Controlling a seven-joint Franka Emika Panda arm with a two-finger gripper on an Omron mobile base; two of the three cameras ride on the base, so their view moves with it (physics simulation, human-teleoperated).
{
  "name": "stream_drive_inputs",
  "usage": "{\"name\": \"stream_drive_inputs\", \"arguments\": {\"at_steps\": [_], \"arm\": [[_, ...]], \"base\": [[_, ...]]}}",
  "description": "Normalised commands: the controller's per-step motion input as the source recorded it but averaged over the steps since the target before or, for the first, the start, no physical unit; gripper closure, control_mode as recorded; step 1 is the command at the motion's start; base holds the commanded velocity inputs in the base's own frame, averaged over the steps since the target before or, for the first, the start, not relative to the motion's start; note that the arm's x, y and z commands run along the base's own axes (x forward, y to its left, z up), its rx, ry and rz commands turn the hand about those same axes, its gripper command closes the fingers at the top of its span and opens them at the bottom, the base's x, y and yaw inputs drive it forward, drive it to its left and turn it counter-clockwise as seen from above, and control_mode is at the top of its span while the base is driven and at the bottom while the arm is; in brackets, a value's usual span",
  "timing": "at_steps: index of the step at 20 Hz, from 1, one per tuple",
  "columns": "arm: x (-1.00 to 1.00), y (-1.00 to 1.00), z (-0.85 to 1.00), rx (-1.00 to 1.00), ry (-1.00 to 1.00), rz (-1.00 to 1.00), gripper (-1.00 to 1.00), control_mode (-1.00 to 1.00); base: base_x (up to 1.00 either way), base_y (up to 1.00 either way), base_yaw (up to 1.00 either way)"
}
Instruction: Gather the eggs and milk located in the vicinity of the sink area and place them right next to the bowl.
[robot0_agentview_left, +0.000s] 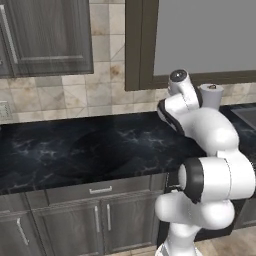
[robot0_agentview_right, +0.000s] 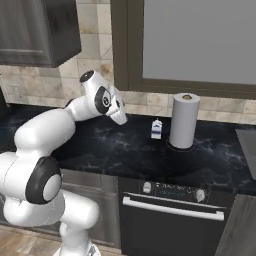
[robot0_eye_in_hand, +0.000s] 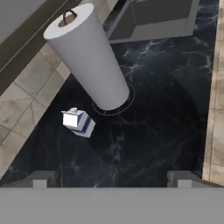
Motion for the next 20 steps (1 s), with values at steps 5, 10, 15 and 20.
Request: {"name": "stream_drive_inputs", "arguments": {"at_steps": [5,10,15,20], "arm": [[0.34,-0.15,0.00,0.00,0.16,0.15,-1.00,-1.00],[0.19,-0.18,0.00,0.00,0.13,0.16,-1.00,-1.00],[0.14,-0.31,0.00,0.00,0.03,0.22,-1.00,-1.00],[0.07,-0.36,-0.04,0.00,0.01,0.32,-1.00,-1.00]], "base": [[0.00,0.00,0.00],[0.00,0.00,0.00],[0.00,0.00,0.00],[0.00,0.00,0.00]]}}
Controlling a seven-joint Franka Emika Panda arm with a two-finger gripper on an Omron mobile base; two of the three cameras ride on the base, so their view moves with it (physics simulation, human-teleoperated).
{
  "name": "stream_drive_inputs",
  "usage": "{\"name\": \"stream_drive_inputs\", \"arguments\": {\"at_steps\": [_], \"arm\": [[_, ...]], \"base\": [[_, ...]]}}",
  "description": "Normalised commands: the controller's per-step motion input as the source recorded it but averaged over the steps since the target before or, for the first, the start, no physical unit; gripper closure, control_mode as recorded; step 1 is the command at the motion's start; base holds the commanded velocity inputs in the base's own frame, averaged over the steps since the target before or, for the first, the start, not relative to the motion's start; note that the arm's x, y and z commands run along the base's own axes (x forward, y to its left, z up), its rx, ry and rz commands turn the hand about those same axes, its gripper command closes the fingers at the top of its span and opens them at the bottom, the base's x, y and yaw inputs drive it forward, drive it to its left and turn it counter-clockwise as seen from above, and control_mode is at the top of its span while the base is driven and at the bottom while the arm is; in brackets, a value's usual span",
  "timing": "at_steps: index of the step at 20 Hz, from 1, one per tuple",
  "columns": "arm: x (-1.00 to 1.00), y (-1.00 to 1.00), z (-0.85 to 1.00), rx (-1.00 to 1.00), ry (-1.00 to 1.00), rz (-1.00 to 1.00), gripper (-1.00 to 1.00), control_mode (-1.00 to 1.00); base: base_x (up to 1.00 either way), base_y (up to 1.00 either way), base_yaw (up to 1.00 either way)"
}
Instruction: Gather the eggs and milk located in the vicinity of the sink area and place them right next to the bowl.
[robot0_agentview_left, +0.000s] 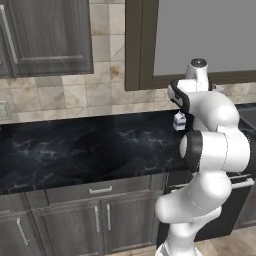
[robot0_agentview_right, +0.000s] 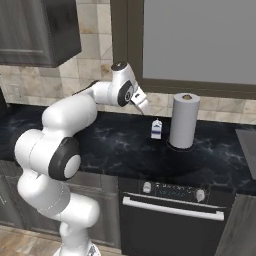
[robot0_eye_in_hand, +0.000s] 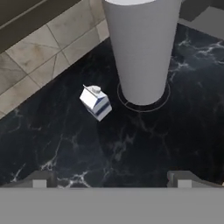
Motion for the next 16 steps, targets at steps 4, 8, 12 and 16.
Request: {"name": "stream_drive_inputs", "arguments": {"at_steps": [4,8,12,16], "arm": [[0.01,-0.28,-0.12,-0.02,0.00,0.37,-1.00,-1.00],[0.00,-0.03,-0.06,-0.12,0.05,0.34,-1.00,-1.00],[0.00,0.00,-0.07,-0.18,0.03,0.29,-1.00,-1.00],[0.00,0.05,-0.07,-0.25,0.04,0.19,-1.00,-1.00]], "base": [[0.00,0.00,0.00],[0.00,0.00,0.00],[0.00,0.00,0.00],[0.00,0.00,0.00]]}}
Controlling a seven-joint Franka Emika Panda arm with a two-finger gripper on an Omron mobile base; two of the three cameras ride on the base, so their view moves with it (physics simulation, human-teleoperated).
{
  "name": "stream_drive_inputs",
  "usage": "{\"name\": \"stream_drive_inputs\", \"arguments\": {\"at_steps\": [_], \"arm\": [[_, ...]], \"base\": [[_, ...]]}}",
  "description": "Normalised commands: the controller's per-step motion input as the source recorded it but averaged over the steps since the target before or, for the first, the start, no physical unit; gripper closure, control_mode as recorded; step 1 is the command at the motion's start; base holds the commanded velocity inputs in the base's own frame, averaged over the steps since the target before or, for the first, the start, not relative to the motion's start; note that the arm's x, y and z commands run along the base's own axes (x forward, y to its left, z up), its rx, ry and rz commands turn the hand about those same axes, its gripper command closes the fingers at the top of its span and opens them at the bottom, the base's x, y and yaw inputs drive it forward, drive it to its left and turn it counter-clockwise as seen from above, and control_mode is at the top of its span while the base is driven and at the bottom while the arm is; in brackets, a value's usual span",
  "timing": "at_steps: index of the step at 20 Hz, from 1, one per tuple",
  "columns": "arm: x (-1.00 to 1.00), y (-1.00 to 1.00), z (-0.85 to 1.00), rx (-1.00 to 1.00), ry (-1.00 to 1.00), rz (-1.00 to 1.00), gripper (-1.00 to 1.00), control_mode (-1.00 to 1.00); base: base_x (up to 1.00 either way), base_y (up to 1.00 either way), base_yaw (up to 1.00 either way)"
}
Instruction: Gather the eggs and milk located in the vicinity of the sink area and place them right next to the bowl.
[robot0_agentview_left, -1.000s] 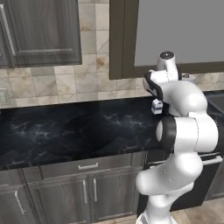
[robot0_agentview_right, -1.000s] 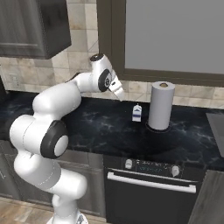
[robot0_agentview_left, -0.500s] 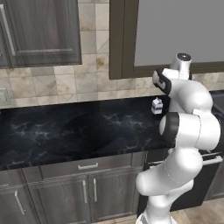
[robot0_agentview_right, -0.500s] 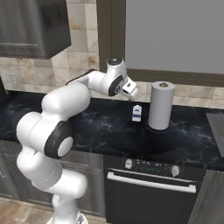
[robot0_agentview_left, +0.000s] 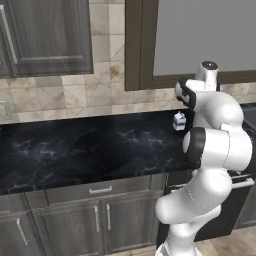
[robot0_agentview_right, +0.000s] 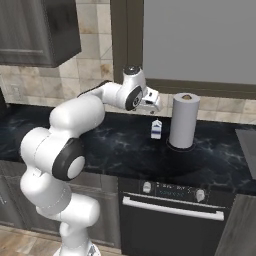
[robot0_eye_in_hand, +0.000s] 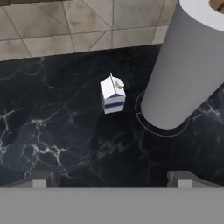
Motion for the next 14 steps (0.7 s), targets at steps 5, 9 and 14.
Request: {"name": "stream_drive_inputs", "arguments": {"at_steps": [5,9,14], "arm": [[0.00,0.13,-0.11,-0.26,0.04,0.12,-1.00,-1.00],[0.01,0.13,-0.21,-0.13,0.00,0.03,-1.00,-1.00],[0.12,0.01,-0.16,-0.03,0.07,0.07,-1.00,-1.00]], "base": [[0.00,0.00,0.00],[0.00,0.00,0.00],[0.00,0.00,0.00]]}}
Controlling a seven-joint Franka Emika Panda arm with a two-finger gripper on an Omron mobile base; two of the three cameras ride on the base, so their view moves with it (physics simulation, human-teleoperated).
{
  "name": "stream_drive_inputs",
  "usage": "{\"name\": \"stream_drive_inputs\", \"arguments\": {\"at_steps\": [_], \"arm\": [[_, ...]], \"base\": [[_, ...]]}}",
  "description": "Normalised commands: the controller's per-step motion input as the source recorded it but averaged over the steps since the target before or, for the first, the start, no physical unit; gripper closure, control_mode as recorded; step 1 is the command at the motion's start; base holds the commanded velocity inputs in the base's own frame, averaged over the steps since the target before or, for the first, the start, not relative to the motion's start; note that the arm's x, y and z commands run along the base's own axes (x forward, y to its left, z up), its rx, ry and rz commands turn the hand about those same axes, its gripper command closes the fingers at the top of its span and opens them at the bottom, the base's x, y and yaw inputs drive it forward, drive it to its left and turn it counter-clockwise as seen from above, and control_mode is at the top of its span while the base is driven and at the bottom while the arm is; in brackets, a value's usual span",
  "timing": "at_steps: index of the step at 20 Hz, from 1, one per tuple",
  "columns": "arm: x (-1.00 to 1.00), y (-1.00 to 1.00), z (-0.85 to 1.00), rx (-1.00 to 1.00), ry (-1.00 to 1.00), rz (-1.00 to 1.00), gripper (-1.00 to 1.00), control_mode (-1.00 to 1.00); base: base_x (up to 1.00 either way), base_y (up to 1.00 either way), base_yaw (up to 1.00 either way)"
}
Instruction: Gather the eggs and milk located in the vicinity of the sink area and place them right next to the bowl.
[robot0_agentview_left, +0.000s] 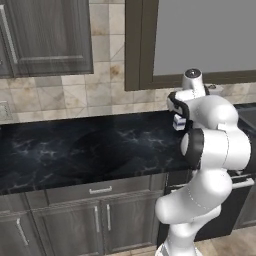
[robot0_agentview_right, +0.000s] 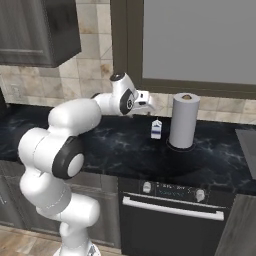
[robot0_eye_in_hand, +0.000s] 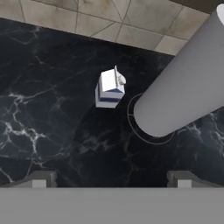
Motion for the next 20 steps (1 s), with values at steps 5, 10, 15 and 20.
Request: {"name": "stream_drive_inputs", "arguments": {"at_steps": [5,10,15,20], "arm": [[0.22,0.00,-0.16,0.00,0.07,0.03,-1.00,-1.00],[0.27,0.00,-0.01,0.00,0.00,0.02,-1.00,-1.00],[0.18,0.00,-0.07,0.00,0.01,0.00,-1.00,-1.00],[0.11,-0.03,-0.18,0.00,0.03,0.00,-1.00,-1.00]], "base": [[0.00,0.00,0.00],[0.00,0.00,0.00],[0.00,0.00,0.00],[0.00,0.00,0.00]]}}
